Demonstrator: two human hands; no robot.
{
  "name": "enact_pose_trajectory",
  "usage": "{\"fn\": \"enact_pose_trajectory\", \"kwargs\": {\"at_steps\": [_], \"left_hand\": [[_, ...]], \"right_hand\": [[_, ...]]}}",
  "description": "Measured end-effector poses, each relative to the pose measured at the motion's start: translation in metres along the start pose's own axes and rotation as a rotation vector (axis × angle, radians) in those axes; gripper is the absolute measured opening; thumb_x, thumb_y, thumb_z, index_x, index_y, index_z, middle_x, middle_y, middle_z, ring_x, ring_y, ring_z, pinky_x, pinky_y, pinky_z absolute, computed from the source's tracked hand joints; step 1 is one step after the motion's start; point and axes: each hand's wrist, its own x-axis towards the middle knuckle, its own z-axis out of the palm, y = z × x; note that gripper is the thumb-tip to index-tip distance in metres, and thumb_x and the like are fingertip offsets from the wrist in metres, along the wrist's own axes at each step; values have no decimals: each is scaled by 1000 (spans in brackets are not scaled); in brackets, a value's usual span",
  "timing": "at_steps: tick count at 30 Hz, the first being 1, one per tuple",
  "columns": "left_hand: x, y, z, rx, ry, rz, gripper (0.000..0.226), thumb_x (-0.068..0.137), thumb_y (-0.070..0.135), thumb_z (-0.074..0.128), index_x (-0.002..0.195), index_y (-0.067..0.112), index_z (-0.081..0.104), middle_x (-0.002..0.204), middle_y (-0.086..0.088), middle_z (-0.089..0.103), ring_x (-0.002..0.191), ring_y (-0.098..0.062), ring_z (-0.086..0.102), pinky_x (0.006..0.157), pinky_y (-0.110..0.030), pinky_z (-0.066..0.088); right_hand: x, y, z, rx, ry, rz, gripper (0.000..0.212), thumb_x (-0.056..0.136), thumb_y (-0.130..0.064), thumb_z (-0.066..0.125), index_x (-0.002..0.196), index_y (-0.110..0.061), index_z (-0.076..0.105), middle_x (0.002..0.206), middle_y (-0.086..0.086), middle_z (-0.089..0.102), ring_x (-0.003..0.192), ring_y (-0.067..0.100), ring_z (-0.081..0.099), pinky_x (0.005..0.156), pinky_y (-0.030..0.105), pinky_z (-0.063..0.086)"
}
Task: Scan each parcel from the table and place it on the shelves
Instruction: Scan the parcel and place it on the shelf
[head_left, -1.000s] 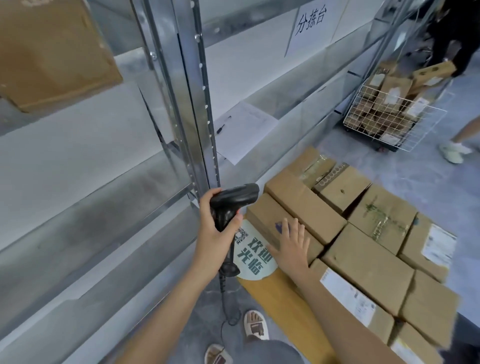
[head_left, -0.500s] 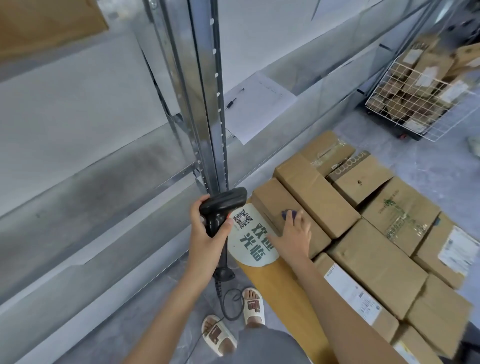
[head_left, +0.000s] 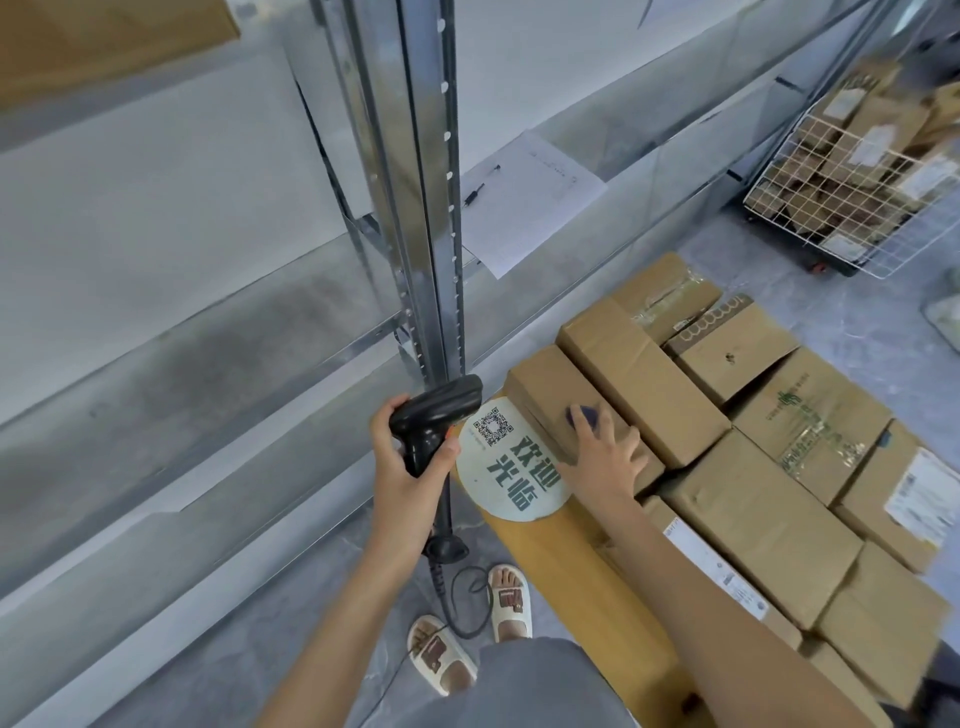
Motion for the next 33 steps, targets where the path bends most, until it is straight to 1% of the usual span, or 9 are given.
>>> {"fn": "enact_pose_trajectory", "kwargs": {"at_steps": [6,10,14,16,20,24,26,29,33], "left_hand": [[-8,1,-11,4,3,-13,61,95,22,71,116,69,38,123,22,60,114,-15,66,85,-20,44],[-9,0,-24,9,66,-10,65,95,18,71,112,72,39,118,23,62,110,-8,66,81,-13,46],[-14,-1,-39,-8,132,-3,66,94,21,72,113,73,36,122,25,60,114,-6,63,86,-14,43],[-16,-1,-46,-46,167,-14,66,94,21,72,113,74,37,119,30,59,117,-10,63,95,-22,44],[-20,3,-54,-147,238,-28,65,93,17,74,113,71,42,129,17,57,120,-23,63,110,-45,46],[-24,10,-56,-378,217,-90,59,88,20,77,122,58,48,130,-1,64,111,-30,70,99,-54,54],[-26,14,-56,-477,182,-103,58,81,25,77,123,53,50,121,-3,72,107,-31,73,90,-51,60],[-30,18,-58,-495,174,-75,60,77,30,77,125,52,50,121,-2,72,108,-28,72,90,-52,59],[-33,20,-61,-529,182,-45,58,74,27,76,121,51,53,121,-7,71,107,-27,73,84,-40,61]], "right_hand": [[-1,-18,5,-67,45,-95,91,87,-59,61,158,-42,8,167,-1,1,135,44,24,111,58,29],[-2,-31,17,-16,18,-60,98,86,-65,62,158,-41,1,167,0,-9,144,44,18,114,63,22],[-9,-39,19,104,85,-15,82,93,-58,57,159,-39,12,169,2,1,141,41,26,115,58,27],[-18,-44,12,268,66,-9,74,94,-54,57,158,-40,21,169,-2,8,141,39,27,114,53,26],[-57,-65,-9,827,158,-157,66,94,-32,69,154,-29,41,163,-3,31,146,25,32,118,46,29],[-113,-90,-36,1389,-79,-267,63,86,-35,74,145,-29,52,138,-11,62,123,11,61,94,31,56],[-129,-100,-40,1485,-176,-228,69,79,-41,73,144,-31,52,135,-9,64,118,13,65,96,39,57],[-142,-111,-41,1499,-197,-199,70,80,-43,68,145,-31,48,136,-7,62,119,14,64,100,45,54],[-140,-115,-49,1229,-129,-292,53,85,-51,63,134,-32,56,121,-11,67,105,4,66,83,26,55]]}}
